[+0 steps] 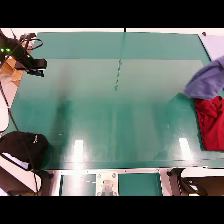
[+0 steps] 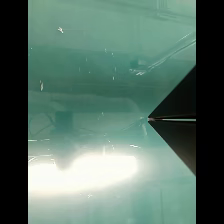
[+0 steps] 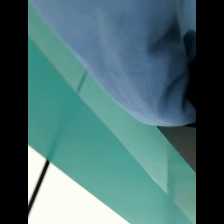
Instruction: Fold the shirts.
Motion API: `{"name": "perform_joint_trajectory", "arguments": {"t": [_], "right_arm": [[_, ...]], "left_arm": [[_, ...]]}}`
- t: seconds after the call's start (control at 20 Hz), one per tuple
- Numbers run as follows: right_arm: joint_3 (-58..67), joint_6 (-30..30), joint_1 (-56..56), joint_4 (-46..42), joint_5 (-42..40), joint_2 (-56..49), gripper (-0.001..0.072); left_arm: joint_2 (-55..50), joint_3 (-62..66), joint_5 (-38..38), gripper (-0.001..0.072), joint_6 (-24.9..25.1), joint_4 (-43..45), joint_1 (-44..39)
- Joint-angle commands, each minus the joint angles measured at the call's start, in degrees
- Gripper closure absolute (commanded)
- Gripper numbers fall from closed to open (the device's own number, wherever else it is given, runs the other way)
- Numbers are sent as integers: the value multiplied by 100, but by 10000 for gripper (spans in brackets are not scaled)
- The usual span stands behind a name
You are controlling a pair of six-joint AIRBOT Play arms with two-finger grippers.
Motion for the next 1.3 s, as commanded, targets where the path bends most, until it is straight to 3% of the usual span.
{"name": "perform_joint_trajectory", "arguments": {"t": [0.0,0.25,0.6,0.7,1.0,1.05,1.15,1.25], "right_arm": [[0,17,-560,-363,149,7,697],[0,94,-846,-863,555,2,698],[-13,859,-1060,-3425,2107,457,698],[-155,1228,-1080,-3897,2378,691,698],[-1513,1574,-1073,-4999,2669,793,695],[-1912,1670,-1073,-5307,2673,793,609],[-2605,1740,-1084,-5866,2728,785,68],[-2988,1895,-1084,-6212,2756,745,62]], "left_arm": [[2,0,2,685,-96,-2,0],[2,0,-24,686,-118,-13,0],[2,0,-63,685,-138,-466,2],[2,-2,-59,686,-138,-612,0],[4,0,-61,686,-136,-625,2],[2,-2,-61,686,-136,-625,2],[2,-2,-61,686,-136,-625,2],[4,0,-61,686,-138,-625,2]]}}
